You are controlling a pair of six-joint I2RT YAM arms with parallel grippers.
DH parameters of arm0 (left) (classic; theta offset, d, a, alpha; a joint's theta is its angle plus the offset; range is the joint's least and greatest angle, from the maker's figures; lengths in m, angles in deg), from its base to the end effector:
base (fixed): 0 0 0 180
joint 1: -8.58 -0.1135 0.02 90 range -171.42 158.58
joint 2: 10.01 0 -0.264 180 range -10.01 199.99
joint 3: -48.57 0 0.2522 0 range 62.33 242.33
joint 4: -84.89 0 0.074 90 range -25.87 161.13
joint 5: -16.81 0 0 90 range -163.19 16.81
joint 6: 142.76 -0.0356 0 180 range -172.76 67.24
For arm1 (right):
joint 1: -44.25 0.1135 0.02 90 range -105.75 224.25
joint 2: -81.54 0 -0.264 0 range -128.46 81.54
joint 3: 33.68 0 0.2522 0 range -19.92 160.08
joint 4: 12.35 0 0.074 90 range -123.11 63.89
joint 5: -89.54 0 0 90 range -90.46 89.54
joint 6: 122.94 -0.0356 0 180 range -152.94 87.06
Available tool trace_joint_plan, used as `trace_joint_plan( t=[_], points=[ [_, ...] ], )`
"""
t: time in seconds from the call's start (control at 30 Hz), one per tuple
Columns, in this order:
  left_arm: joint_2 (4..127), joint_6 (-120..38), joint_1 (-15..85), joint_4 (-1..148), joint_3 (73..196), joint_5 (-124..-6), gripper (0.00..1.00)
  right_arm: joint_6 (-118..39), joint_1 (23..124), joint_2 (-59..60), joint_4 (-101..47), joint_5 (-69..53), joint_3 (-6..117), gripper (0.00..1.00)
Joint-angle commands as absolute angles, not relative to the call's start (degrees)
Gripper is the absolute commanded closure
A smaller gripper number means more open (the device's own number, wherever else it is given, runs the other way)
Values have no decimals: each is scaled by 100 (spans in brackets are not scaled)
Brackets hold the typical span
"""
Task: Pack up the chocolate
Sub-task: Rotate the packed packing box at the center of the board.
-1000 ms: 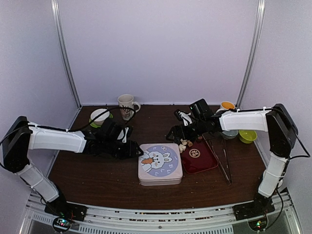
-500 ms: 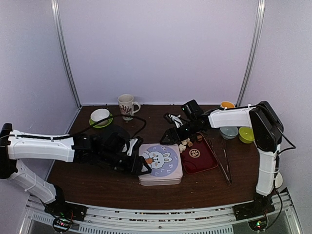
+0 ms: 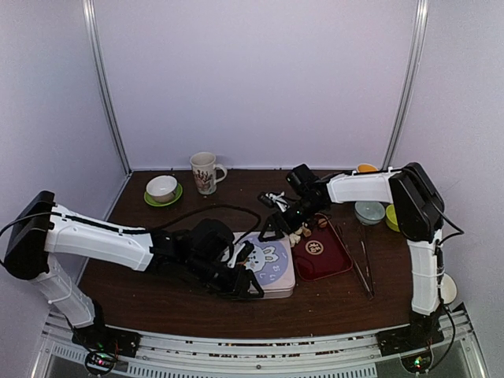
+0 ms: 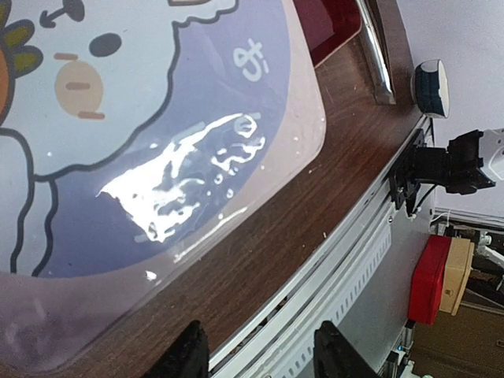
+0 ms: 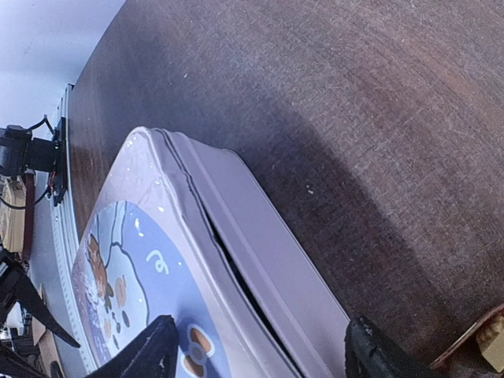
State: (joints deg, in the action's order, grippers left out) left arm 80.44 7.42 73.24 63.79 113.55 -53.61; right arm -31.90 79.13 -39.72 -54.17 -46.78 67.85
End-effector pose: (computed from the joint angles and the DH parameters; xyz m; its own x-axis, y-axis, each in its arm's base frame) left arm 0.1278 -0.2977 0.1909 -0.9789 0.1572 -0.1307 0.2028 0.6664 -0.7175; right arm 0.3473 0.2735 0.1674 -0.7089 -0.5094 -0.4879 -0.6906 0.3603 0.6271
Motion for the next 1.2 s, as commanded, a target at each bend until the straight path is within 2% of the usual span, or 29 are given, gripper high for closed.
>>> trace_joint_plan(
  t=[0.0,0.43,0.7,0.97,1.17],
  points=[
    [8277,735,7170,6964,11208,-5244,53,-3065,7889,-3965,-5716,-4845,6804,29],
    [8206,648,6110,7287,10579,-5604,53,-3971,7888,-3352,-4931,-5065,5640,48],
    [8002,317,5529,6819,10386,-5841,53,-5143,7989,-2620,-3590,-5316,4331,52],
    [7785,134,5248,6549,10537,-6095,51,-5701,8126,-1968,-3212,-5102,3365,51],
    [7843,135,5209,6427,10663,-6171,48,-6179,8209,-1588,-2735,-5031,2707,56]
  ],
)
